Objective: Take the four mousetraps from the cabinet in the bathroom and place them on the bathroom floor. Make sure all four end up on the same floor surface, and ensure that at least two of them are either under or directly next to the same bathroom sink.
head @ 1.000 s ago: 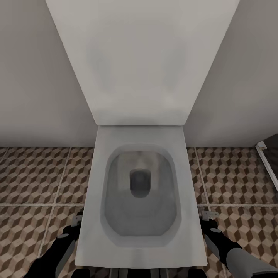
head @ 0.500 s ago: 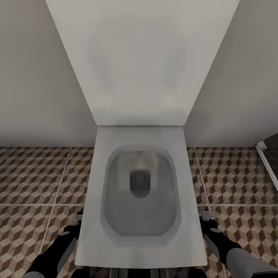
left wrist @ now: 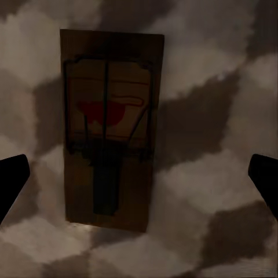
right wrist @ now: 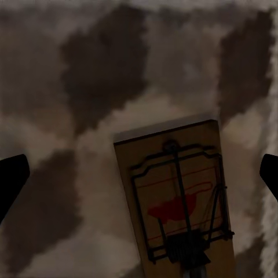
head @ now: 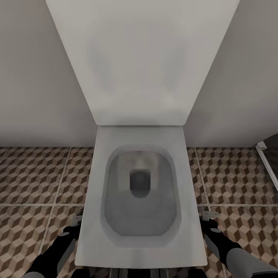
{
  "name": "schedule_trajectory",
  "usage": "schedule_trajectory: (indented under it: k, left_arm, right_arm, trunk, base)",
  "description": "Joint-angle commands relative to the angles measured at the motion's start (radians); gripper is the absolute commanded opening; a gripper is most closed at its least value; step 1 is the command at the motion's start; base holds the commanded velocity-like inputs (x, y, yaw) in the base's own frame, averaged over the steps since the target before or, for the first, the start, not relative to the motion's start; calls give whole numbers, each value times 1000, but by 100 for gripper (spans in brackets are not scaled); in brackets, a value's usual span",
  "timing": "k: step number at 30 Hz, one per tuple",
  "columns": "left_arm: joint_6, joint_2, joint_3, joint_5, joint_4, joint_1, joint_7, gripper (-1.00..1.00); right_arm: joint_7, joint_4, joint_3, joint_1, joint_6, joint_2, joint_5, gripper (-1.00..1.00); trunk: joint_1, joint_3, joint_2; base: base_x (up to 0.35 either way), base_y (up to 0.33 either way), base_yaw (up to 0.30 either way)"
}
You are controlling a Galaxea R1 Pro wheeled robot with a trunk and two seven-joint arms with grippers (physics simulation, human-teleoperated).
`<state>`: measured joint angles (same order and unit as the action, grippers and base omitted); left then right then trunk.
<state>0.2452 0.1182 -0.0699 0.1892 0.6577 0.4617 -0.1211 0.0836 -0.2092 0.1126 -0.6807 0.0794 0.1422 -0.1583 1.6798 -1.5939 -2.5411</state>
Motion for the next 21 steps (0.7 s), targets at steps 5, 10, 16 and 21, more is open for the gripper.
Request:
schedule_trajectory:
  k: [5,10,16,21]
  left_arm:
    - [5,1,-7,10,2,0,-9,100]
    - [5,1,-7,10,2,0,-9,100]
    - [4,1,-7,10,3,0,-9,100]
    - [4,3,-8,9,8,-1,-9,100]
  right_arm:
    - [4,1,9,0,3,0,-10,100]
    - [4,1,9,0,3,0,-10,100]
    - [4,1,9,0,3,0,-10,100]
    - [4,1,9,0,4,0,-10,100]
  trunk:
    - [0,-1,0]
    - [0,-1,0]
    - [0,-1,0]
    - [0,-1,0]
  base:
    - [0,0,0]
    - [0,0,0]
    - [0,0,0]
    - [0,0,0]
